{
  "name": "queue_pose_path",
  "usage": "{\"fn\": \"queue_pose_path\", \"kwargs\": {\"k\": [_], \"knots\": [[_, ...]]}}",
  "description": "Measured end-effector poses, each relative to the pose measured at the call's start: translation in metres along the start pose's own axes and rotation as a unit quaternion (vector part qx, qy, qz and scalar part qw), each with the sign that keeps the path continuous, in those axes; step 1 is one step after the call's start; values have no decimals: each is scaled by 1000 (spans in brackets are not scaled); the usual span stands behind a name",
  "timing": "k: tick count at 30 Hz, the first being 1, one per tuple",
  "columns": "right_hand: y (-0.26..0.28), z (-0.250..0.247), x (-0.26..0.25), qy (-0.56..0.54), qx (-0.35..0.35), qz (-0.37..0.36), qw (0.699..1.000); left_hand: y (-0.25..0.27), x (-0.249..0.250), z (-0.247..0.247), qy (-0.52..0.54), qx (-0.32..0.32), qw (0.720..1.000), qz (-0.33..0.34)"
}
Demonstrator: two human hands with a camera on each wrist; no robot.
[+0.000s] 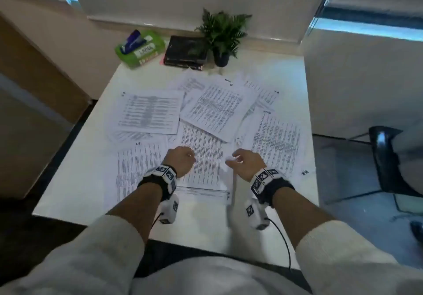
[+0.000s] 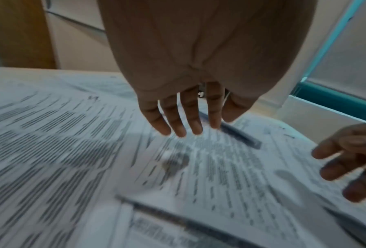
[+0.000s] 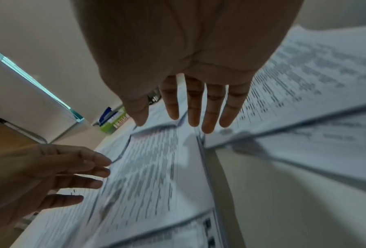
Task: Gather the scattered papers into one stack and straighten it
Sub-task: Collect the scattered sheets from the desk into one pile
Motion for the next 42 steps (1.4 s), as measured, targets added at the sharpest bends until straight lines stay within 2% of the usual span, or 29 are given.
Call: {"fn": "queue_pose_path", "kwargs": {"k": [2, 5, 8, 10, 12, 14, 17, 19, 23, 30, 35, 40, 42], "knots": [[-7, 14, 4, 15, 0, 6, 1000, 3, -24, -1, 20, 68, 997, -19], [-16, 37, 12, 31, 17, 14, 999, 7, -68, -2, -35, 133, 989, -61], [-28, 56, 8, 55, 65, -4, 996, 10, -100, -14, -67, 181, 970, -148], [-33, 65, -5, 71, 91, -38, 993, 14, -117, -24, -88, 186, 961, -186], [-39, 79, -30, 62, 84, -77, 992, 16, -136, -36, -109, 189, 950, -223], [-44, 93, -58, 53, 51, -106, 992, 16, -155, -46, -110, 181, 941, -264], [-52, 116, -97, 66, -13, -110, 992, 15, -174, -59, -50, 150, 937, -311], [-56, 129, -117, 83, -45, -100, 990, 14, -179, -65, -26, 147, 938, -313], [-62, 148, -142, 105, -77, -65, 989, 9, -184, -79, 25, 182, 934, -306], [-75, 160, -149, 80, -82, 3, 993, -5, -197, -105, 128, 210, 921, -303], [-76, 161, -152, 63, -84, 17, 994, -13, -192, -123, 104, 217, 938, -249], [-75, 151, -163, 48, -69, 26, 996, -23, -185, -151, 169, 248, 936, -185], [-76, 147, -165, -5, -52, 27, 998, -29, -185, -162, 201, 260, 930, -167]]}}
Point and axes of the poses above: each hand's wrist, its own y-axis away from the middle knuckle, its own z-axis out of the palm, x = y × z, the point moved 1 cm from there along -y, towards the middle knuckle, and after that the axes turned 9 degrees about z, right-handed, at the moved point
